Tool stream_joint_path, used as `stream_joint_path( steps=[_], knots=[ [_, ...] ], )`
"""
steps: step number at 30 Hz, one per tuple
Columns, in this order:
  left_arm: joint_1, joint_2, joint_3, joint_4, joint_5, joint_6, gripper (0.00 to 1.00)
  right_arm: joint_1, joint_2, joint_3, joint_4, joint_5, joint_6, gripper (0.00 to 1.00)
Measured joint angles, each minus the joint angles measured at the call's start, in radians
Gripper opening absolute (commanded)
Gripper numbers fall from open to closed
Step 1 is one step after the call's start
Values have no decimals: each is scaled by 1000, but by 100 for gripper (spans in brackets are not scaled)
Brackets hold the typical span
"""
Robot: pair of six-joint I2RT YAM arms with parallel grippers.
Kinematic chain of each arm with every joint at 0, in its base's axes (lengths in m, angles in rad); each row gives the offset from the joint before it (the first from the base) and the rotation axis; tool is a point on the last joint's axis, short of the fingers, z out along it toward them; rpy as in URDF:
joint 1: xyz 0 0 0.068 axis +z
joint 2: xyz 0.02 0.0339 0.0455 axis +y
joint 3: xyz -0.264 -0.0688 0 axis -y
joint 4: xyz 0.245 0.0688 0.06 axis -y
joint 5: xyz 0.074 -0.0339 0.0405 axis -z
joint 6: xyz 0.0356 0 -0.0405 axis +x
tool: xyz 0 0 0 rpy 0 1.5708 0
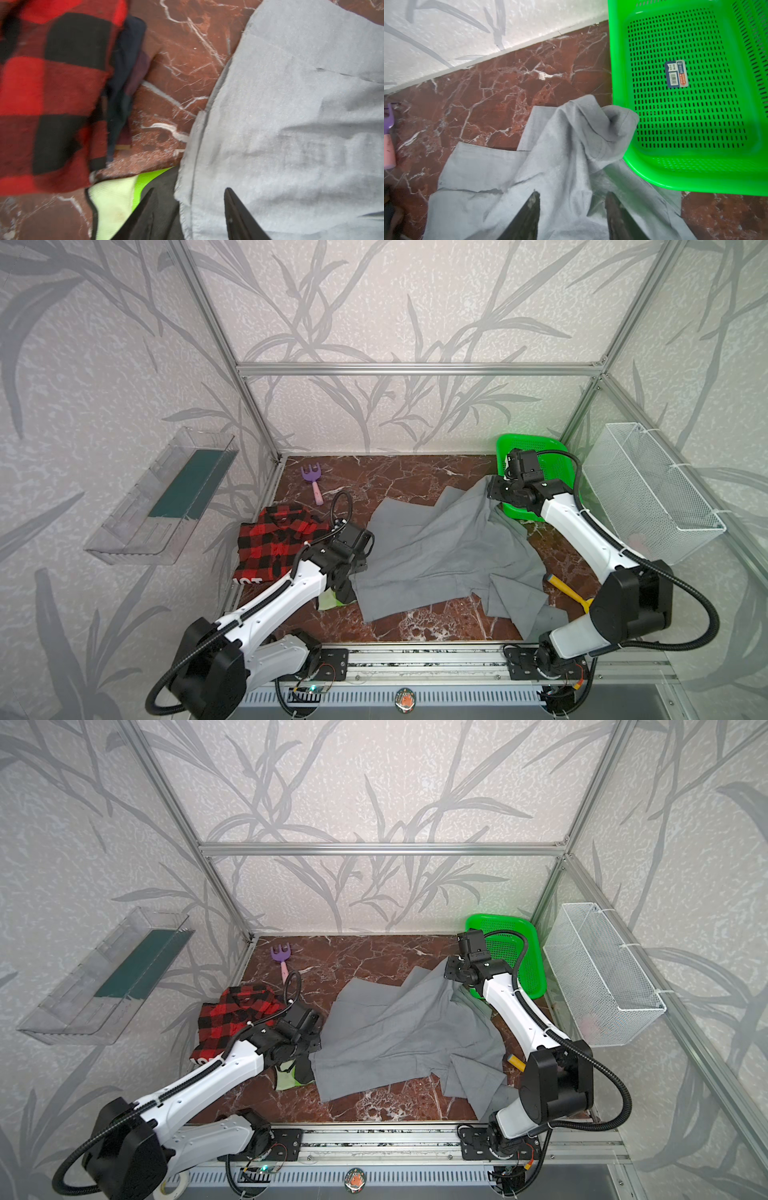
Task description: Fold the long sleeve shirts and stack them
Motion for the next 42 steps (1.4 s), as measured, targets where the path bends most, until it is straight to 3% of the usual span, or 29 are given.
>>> stream_joint_path(
  steps=[7,12,21,27,36,42],
  knots=[
    [17,327,229,13,40,10,53,87,-91,-78,2,-41,10,57],
    [18,563,439,-37,55,12,53,239,-145,-213,8,-51,37,52],
    [32,764,573,-62,87,4,53,464,-171,-471,64,-83,148,46],
    [84,761,530,-43,111,-24,53,535,-170,-536,129,-91,200,46],
    [116,594,310,-25,116,-57,54,684,-160,-548,182,-88,241,42],
    [131,501,244,-101,134,-63,54,771,-55,-538,230,-97,251,41]
  ],
)
